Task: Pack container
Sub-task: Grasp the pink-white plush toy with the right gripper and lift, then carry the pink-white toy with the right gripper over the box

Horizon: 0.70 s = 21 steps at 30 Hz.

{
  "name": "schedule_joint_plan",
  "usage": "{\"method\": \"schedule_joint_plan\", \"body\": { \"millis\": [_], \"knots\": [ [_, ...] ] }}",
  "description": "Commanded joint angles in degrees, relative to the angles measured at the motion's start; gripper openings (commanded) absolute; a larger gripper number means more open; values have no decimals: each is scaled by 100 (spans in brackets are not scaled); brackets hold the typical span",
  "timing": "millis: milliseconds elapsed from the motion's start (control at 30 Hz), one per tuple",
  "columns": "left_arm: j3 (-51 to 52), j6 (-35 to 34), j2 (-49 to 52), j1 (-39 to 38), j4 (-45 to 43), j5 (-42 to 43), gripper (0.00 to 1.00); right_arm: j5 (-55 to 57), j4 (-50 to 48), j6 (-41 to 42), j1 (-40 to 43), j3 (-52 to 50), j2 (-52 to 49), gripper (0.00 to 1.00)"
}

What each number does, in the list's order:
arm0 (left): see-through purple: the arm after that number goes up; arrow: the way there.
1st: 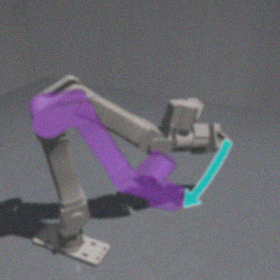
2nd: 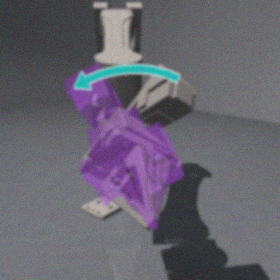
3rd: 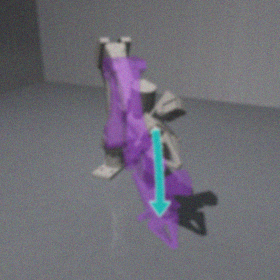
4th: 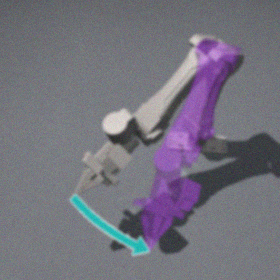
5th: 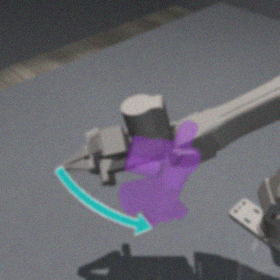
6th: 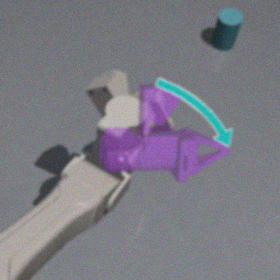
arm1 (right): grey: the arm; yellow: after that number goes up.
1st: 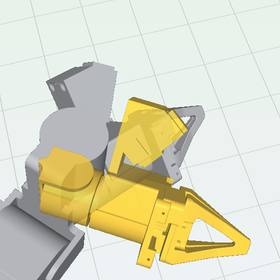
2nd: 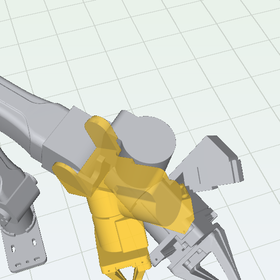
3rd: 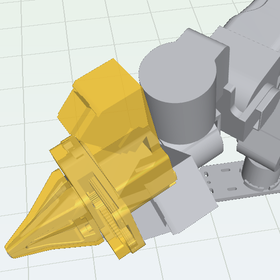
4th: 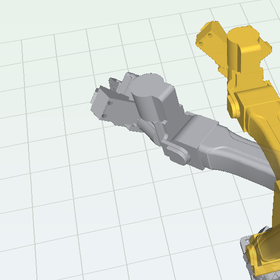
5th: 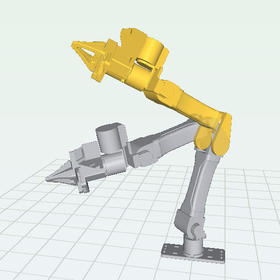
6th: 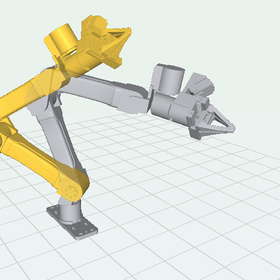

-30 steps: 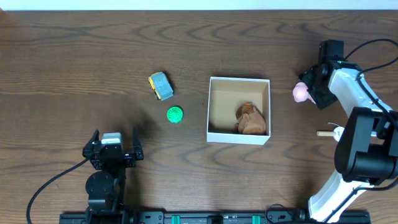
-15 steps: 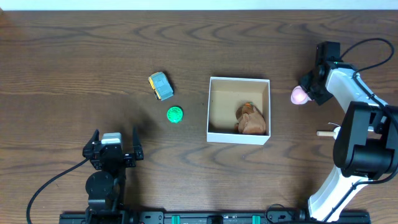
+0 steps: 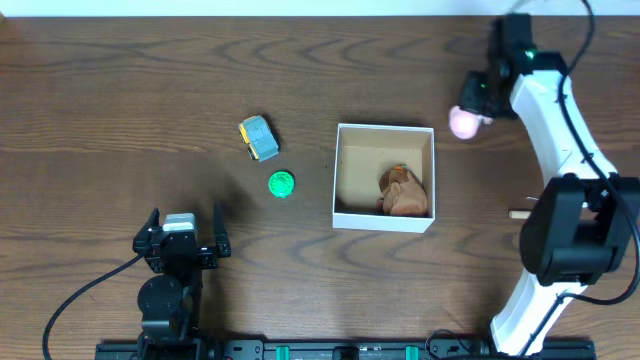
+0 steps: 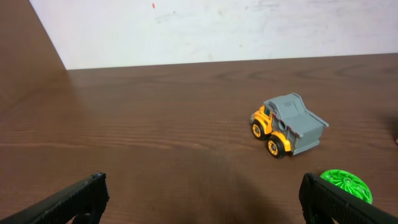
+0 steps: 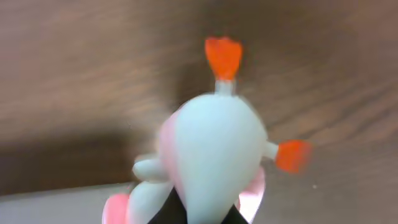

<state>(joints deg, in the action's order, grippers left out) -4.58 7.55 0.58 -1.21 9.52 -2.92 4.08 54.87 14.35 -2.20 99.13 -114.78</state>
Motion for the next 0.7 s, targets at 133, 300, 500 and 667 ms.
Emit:
{"method": "schedule_joint_plan", "body": {
  "millis": [133,300,500,667],
  "knots": [
    [164,57,-35,28,46,94,98,-138,1158,-2205,-621,1204,13,1],
    [164,57,-35,28,46,94,98,-138,1646,-2771,-931,1965,13,1],
    [164,57,-35,28,46,94,98,-796,2052,-3908,-1263,2608,15,1],
    [164,57,-35,28,46,94,98,-1639,2664,-6205,-1502,2643,13,1]
  ]
}}
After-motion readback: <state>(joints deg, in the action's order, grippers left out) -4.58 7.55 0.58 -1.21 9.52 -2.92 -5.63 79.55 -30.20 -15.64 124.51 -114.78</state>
